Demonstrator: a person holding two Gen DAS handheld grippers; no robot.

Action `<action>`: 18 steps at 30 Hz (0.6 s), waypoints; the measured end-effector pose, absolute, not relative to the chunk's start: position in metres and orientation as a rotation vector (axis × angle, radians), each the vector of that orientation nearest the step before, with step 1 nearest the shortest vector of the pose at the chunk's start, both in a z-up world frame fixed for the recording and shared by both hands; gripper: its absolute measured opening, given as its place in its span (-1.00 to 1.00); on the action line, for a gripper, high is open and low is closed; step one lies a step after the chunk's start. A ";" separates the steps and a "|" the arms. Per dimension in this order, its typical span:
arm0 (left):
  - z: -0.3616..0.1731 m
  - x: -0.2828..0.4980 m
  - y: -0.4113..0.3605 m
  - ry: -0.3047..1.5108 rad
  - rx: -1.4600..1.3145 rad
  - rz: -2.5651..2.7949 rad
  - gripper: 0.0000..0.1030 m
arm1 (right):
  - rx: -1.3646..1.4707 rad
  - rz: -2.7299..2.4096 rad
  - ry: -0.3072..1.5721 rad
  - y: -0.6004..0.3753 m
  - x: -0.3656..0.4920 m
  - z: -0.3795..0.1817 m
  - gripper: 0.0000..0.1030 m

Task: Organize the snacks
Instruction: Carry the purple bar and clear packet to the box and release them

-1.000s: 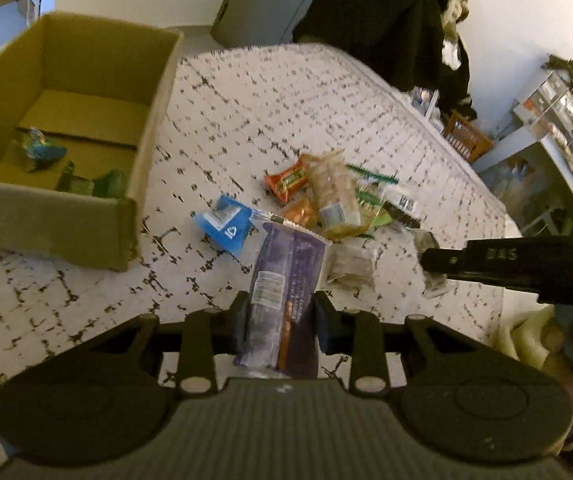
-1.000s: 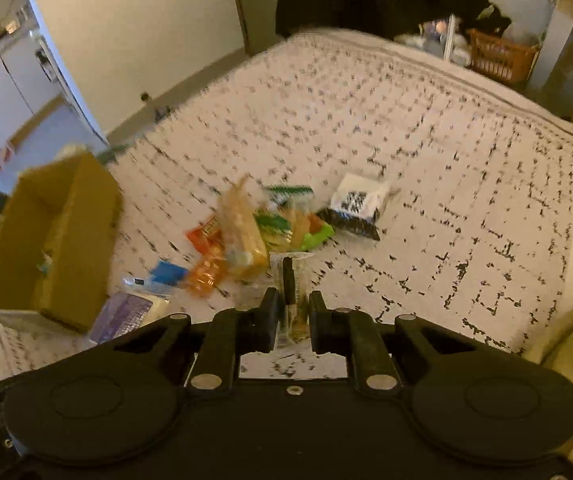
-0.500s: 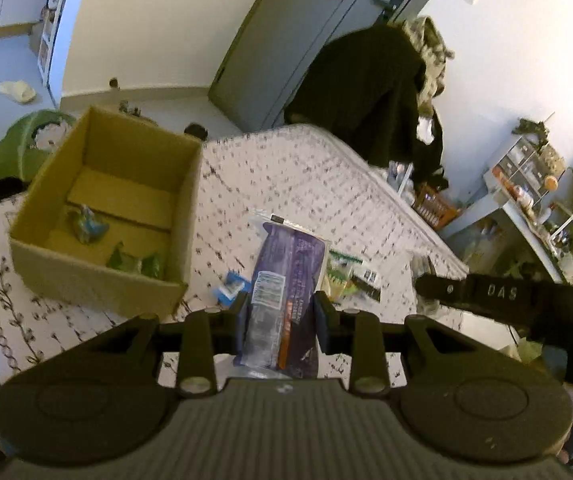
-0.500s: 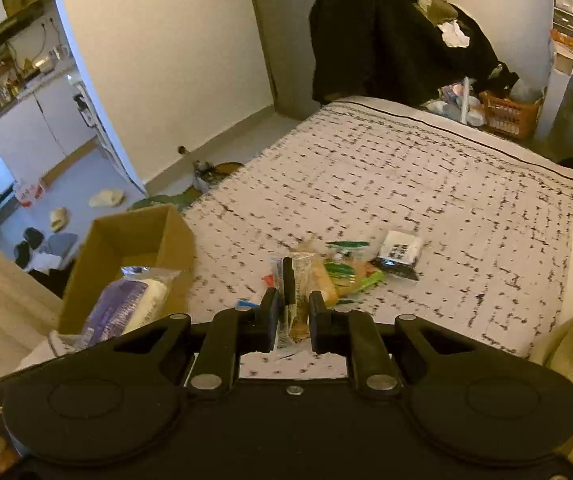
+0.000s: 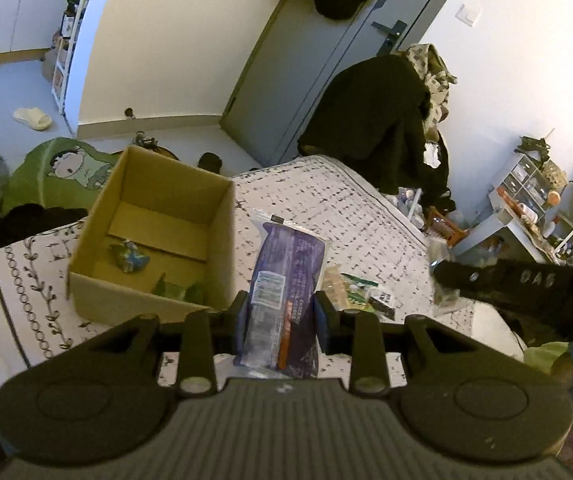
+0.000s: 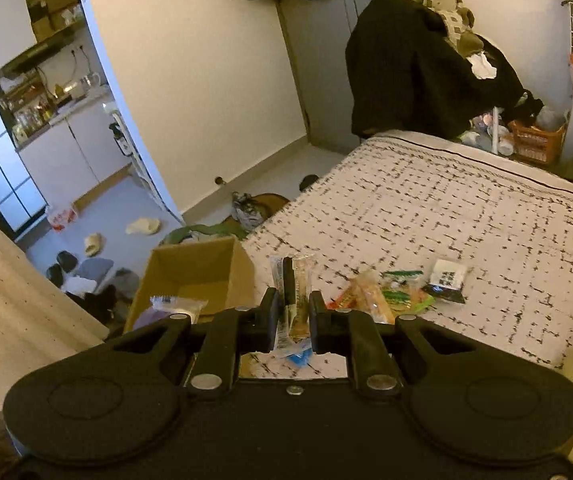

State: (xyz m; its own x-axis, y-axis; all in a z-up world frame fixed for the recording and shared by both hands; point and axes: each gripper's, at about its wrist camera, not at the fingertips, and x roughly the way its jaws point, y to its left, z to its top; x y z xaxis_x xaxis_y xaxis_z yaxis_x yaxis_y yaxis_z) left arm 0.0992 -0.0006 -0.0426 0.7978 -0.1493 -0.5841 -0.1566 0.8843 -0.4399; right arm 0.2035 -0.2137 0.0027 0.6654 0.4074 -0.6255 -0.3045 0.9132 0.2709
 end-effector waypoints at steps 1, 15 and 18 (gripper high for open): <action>-0.043 0.097 0.003 0.656 -0.500 0.012 -0.39 | 0.148 0.408 0.739 -0.211 0.203 0.003 -0.70; -0.032 0.102 0.052 0.623 -0.495 0.115 -0.39 | 0.045 0.524 0.782 -0.144 0.218 0.002 -0.70; -0.028 0.104 0.065 0.609 -0.496 0.135 -0.39 | 0.025 0.550 0.789 -0.127 0.221 0.001 -0.70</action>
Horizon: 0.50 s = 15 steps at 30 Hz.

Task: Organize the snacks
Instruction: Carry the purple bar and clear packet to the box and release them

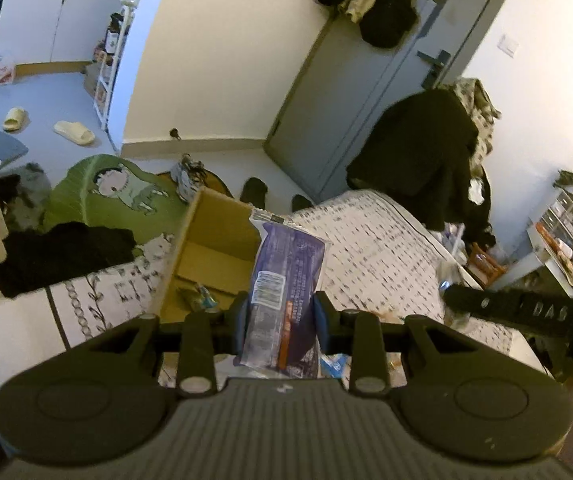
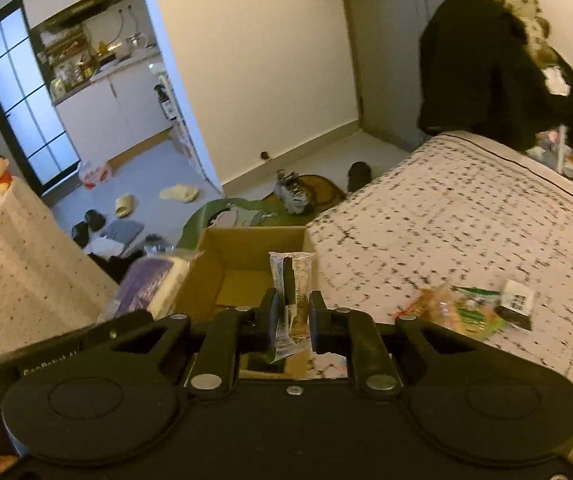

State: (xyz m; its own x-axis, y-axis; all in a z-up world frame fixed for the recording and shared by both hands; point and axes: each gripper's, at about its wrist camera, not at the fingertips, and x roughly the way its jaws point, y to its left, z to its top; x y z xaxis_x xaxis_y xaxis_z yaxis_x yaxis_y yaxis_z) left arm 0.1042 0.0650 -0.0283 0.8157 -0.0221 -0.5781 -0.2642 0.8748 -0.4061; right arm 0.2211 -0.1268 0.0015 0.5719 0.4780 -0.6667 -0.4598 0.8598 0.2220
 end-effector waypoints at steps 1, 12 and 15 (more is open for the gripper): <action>-0.027 0.106 0.069 0.603 -0.493 0.140 -0.39 | 0.016 0.557 0.791 -0.121 0.223 0.001 -0.70; -0.033 0.135 0.097 0.605 -0.518 0.157 -0.38 | -0.050 0.589 0.849 -0.081 0.239 -0.012 -0.69; -0.042 0.146 0.100 0.624 -0.531 0.154 -0.38 | -0.055 0.586 0.862 -0.076 0.247 -0.017 -0.69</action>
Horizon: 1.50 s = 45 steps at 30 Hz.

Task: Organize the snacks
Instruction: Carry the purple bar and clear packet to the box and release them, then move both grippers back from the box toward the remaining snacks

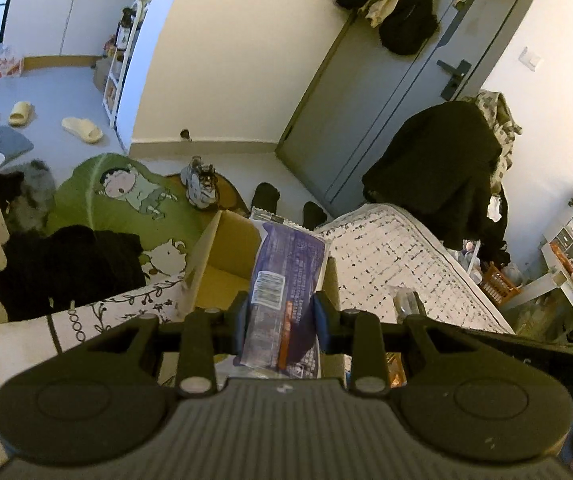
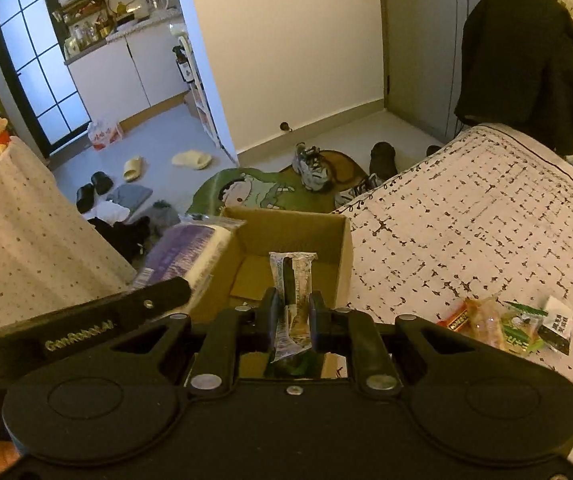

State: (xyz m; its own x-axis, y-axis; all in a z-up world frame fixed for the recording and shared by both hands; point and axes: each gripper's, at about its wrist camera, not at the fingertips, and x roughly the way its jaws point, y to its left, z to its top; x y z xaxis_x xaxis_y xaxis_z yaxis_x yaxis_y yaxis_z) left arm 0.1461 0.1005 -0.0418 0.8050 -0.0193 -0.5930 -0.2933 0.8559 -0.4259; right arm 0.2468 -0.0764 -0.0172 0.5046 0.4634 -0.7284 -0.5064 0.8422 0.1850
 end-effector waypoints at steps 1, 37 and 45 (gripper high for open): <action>-0.044 0.150 0.101 0.630 -0.532 0.153 -0.38 | -0.058 0.584 0.868 -0.075 0.250 -0.019 -0.69; -0.023 0.139 0.092 0.686 -0.452 0.198 0.83 | -0.027 0.480 0.810 -0.134 0.233 0.014 0.88; -0.017 0.116 0.084 0.686 -0.470 0.187 0.97 | -0.048 0.456 0.770 -0.165 0.202 0.023 0.99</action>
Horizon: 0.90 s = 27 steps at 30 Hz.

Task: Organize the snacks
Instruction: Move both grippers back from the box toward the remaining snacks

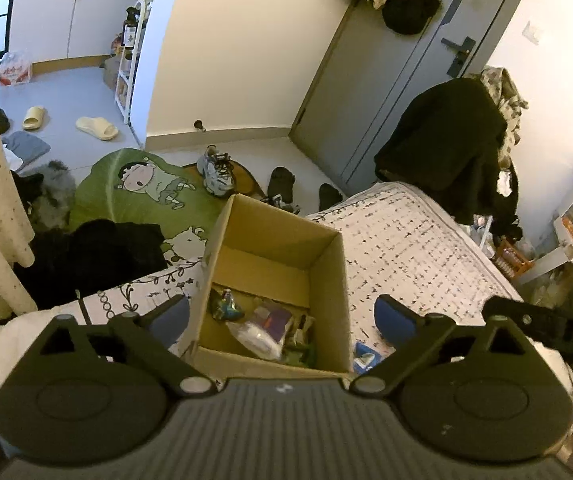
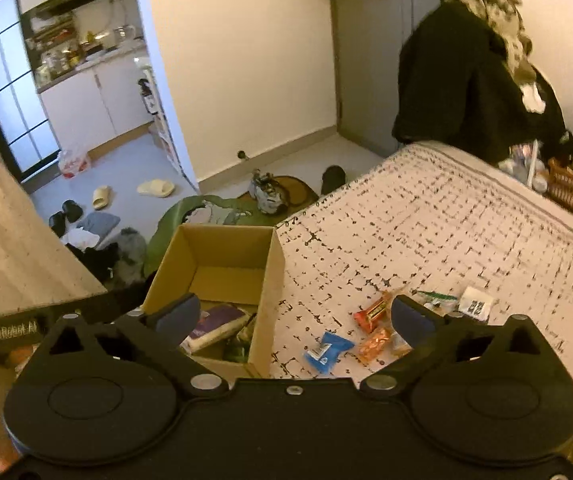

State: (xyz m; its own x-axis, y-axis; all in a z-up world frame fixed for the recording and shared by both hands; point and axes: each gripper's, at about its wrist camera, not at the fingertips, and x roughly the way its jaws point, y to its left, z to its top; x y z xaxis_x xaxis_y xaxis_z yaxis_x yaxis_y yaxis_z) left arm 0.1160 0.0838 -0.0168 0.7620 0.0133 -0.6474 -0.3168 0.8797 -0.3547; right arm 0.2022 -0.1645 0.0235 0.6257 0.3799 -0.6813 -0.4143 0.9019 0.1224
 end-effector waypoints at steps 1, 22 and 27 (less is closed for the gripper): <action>-0.015 0.114 0.083 0.682 -0.473 0.182 0.99 | -0.038 0.440 0.773 -0.169 0.201 0.024 0.99; 0.020 0.078 0.052 0.658 -0.407 0.196 1.00 | 0.185 0.316 0.777 -0.220 0.193 -0.001 0.99; 0.015 0.084 0.044 0.708 -0.409 0.217 1.00 | 0.182 0.373 0.818 -0.224 0.198 -0.018 0.99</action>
